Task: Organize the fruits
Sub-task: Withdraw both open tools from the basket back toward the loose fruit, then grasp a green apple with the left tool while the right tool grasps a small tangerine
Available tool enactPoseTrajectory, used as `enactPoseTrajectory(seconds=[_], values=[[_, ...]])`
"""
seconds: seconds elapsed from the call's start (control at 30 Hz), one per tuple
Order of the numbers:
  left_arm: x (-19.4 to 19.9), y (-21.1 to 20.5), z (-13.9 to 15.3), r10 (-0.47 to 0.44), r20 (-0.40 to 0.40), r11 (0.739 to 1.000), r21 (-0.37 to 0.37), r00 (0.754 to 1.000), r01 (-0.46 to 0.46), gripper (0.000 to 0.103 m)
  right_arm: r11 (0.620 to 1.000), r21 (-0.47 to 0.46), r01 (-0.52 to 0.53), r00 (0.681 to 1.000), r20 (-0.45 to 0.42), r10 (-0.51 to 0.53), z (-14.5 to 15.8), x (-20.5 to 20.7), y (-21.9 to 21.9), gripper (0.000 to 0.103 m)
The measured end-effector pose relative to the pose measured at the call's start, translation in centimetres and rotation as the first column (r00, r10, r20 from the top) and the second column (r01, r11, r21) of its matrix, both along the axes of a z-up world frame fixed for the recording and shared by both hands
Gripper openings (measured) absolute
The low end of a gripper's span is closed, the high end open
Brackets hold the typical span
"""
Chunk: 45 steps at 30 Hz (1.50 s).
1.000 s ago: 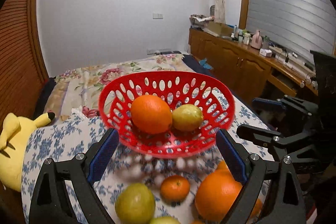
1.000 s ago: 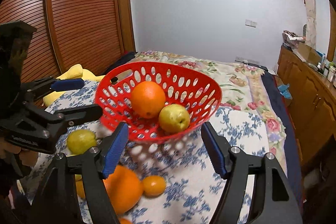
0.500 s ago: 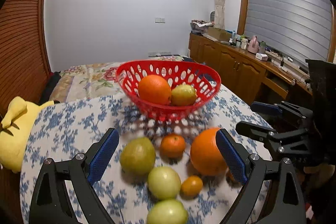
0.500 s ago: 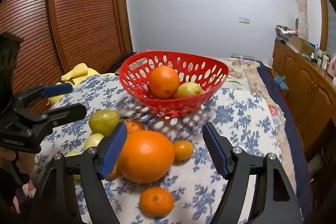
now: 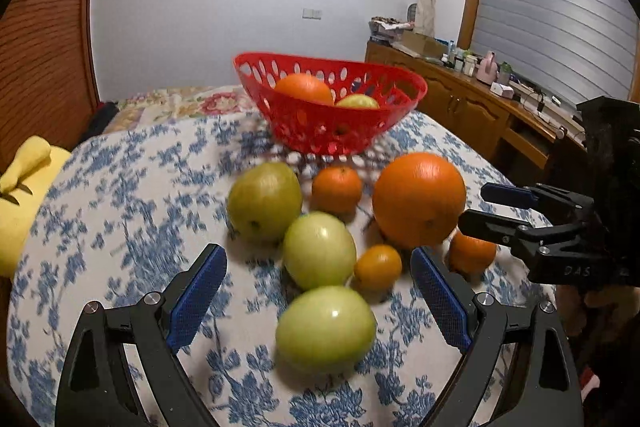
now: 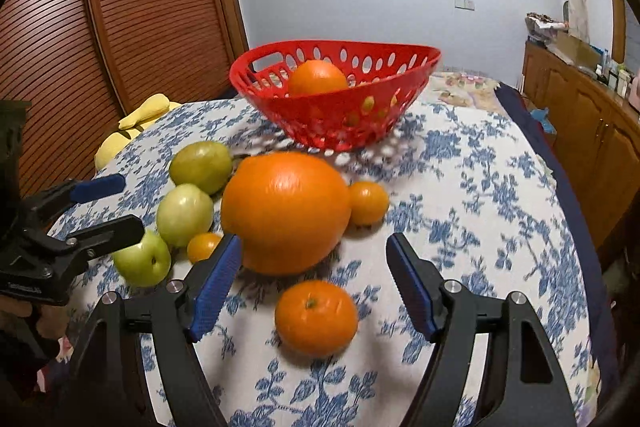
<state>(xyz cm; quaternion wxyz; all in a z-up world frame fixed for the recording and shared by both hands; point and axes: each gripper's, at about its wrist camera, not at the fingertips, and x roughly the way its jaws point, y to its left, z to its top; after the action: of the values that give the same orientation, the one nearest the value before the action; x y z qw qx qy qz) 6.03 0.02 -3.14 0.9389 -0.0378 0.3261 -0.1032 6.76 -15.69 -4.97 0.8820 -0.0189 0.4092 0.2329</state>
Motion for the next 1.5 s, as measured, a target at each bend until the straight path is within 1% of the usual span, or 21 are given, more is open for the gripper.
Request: enactPoseTrajectory(seconds=[0.27, 0.37, 0.47, 0.53, 0.6, 0.67, 0.73, 0.87, 1.0, 1.1, 1.17, 1.23, 1.27, 1.3, 1.37, 1.43, 1.5], values=[[0.0, -0.5, -0.8, 0.002, -0.028, 1.000, 0.005, 1.000, -0.002, 0.095, 1.000, -0.018, -0.010, 0.999, -0.044, 0.010, -1.8, -1.0, 0.0, 0.075], [-0.1, -0.5, -1.1, 0.010, -0.033, 1.000, 0.018, 0.999, -0.010, 0.095, 1.000, -0.025, -0.015, 0.998, -0.061, 0.014, -2.1, -1.0, 0.0, 0.070], [-0.1, -0.6, -1.2, 0.014, -0.033, 1.000, 0.025, 0.999, -0.013, 0.095, 0.998, -0.060, -0.028, 0.996, -0.082, 0.023, -2.6, -0.9, 0.4, 0.065], [0.0, -0.6, -1.4, 0.015, -0.039, 0.999, 0.029, 0.999, -0.014, 0.095, 0.998, -0.057, -0.040, 0.995, -0.097, 0.034, -2.8, -0.8, 0.4, 0.061], [0.0, -0.6, -1.5, 0.016, -0.043, 0.999, 0.031, 0.999, -0.015, 0.095, 0.996, -0.082, -0.037, 0.995, -0.100, 0.028, -3.0, -0.8, 0.5, 0.052], [0.2, -0.6, -1.6, 0.016, -0.042, 0.999, 0.030, 0.999, -0.015, 0.095, 0.996, -0.084, -0.037, 0.994, -0.103, 0.028, -3.1, -0.7, 0.2, 0.048], [0.3, -0.5, -1.7, 0.015, -0.044, 0.999, 0.029, 0.999, -0.014, 0.095, 0.997, -0.068, -0.038, 0.994, -0.109, 0.030, -3.1, -0.6, -0.2, 0.048], [0.4, -0.4, -1.8, 0.019, -0.046, 0.999, 0.032, 0.999, -0.018, 0.095, 0.998, -0.065, -0.012, 0.996, -0.085, 0.006, -2.7, -0.7, -1.0, 0.047], [0.5, -0.4, -2.0, 0.016, -0.056, 0.999, 0.040, 0.998, -0.013, 0.095, 0.994, -0.108, 0.015, 0.999, -0.046, -0.020, -2.5, -0.3, -1.3, 0.047], [0.6, -0.4, -2.1, 0.011, -0.066, 0.999, 0.040, 0.998, -0.008, 0.095, 0.995, -0.099, 0.013, 0.998, -0.057, -0.019, -2.8, -0.1, -1.4, 0.047], [0.5, -0.2, -2.0, 0.022, -0.075, 0.999, 0.044, 0.997, -0.018, 0.092, 0.995, -0.099, 0.017, 0.998, -0.055, -0.023, -2.8, 0.0, -1.5, 0.047], [0.2, -0.1, -1.8, 0.013, -0.078, 0.999, 0.035, 0.997, -0.010, 0.091, 0.995, -0.094, 0.019, 0.998, -0.055, -0.025, -2.8, 0.0, -1.6, 0.047], [0.0, 0.1, -1.8, 0.011, -0.080, 1.000, 0.027, 0.997, -0.009, 0.089, 0.995, -0.093, 0.021, 0.998, -0.055, -0.027, -2.8, 0.0, -1.6, 0.047], [-0.2, 0.3, -1.8, 0.010, -0.084, 1.000, 0.020, 0.996, -0.008, 0.084, 0.995, -0.093, 0.022, 0.998, -0.054, -0.028, -2.8, 0.0, -1.6, 0.047], [-0.5, 0.7, -1.8, 0.022, -0.088, 1.000, 0.015, 0.996, -0.021, 0.080, 0.995, -0.093, 0.020, 0.998, -0.054, -0.025, -2.8, -0.1, -1.6, 0.047], [-0.8, 1.3, -1.9, 0.019, -0.097, 1.000, -0.015, 0.995, -0.021, 0.075, 0.995, -0.097, 0.016, 0.999, -0.050, -0.021, -2.8, -0.2, -1.4, 0.047], [-0.8, 1.5, -1.8, 0.012, -0.109, 0.999, -0.043, 0.994, -0.017, 0.071, 0.995, -0.100, 0.012, 0.999, -0.050, -0.017, -2.8, -0.2, -1.3, 0.047]])
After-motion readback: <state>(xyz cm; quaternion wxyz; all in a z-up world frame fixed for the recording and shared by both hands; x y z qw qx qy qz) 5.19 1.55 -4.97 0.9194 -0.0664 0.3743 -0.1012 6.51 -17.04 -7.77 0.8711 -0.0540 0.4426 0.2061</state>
